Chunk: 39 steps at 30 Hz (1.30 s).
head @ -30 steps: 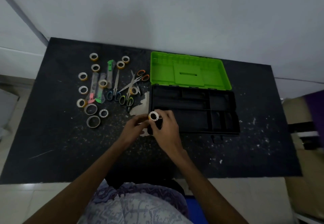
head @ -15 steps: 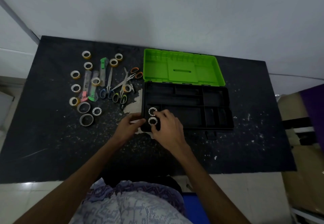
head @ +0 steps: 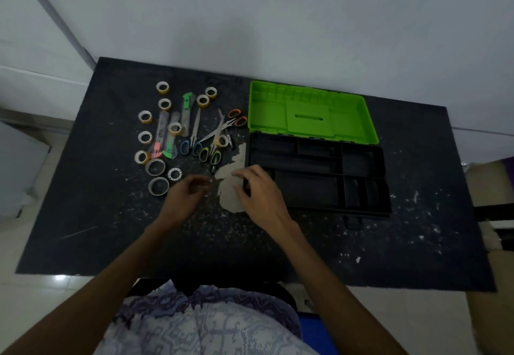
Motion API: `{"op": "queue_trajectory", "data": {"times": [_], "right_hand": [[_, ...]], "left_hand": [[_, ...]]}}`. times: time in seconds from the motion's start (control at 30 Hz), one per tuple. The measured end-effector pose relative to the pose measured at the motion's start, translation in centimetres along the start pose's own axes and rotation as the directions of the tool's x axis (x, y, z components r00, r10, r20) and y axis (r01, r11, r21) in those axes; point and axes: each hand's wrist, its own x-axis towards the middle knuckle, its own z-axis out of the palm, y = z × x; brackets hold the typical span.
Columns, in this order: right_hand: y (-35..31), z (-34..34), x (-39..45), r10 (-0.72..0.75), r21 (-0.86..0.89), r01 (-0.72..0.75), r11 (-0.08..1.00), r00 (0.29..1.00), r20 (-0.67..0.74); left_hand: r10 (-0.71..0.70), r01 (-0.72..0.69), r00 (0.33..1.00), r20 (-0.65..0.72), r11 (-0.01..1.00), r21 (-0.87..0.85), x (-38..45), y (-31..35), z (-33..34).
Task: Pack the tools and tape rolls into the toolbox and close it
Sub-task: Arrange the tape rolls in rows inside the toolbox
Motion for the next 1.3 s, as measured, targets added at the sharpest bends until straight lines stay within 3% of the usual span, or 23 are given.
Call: {"op": "queue_trajectory", "data": {"times": [0.13, 0.27, 0.67, 0.83, 1.0, 1.17, 1.3], "right_hand": [[-2.1, 3.1, 2.4, -0.076, 0.074, 0.068, 0.995, 0.992, 0.103], [-3.4, 7.3, 4.4, -0.078, 0.063, 0.066, 0.996, 0.975, 0.207], [-3.5, 12.6, 9.2, -0.009, -0.093, 0.038, 0.995, 0.954, 0.301], [-3.0, 12.7, 9.6, -0.016, -0.09, 0.045, 0.995, 0.955, 0.296], [-3.1, 12.6, 9.6, -0.005, -0.079, 0.03, 0.996, 0.952, 0.306], [-3.3, 11.5, 9.6, 0.021, -0.027, -0.013, 1.0, 0.942, 0.335], [-3.5, 9.7, 9.3, -0.013, 0.1, -0.014, 0.995, 0.963, 0.269]], "left_hand": [[0.04, -0.007, 0.988, -0.146, 0.975, 0.224, -0.3, -1.7, -4.2], [0.031, 0.036, 0.98, -0.199, 0.944, 0.327, -0.3, -4.0, -6.6], [0.133, -0.048, 0.984, -0.121, 0.841, 0.538, 1.5, -4.2, -6.4], [0.099, -0.025, 0.993, -0.069, 0.73, 0.683, 3.2, -3.8, -6.1], [0.173, -0.054, 0.981, -0.085, 0.666, 0.744, 3.9, -3.7, -6.1], [0.205, -0.084, 0.975, -0.09, 0.709, 0.7, 3.7, -3.0, -5.9], [0.064, 0.061, 0.958, -0.281, 0.909, 0.413, 3.5, -1.7, -5.0]]}}
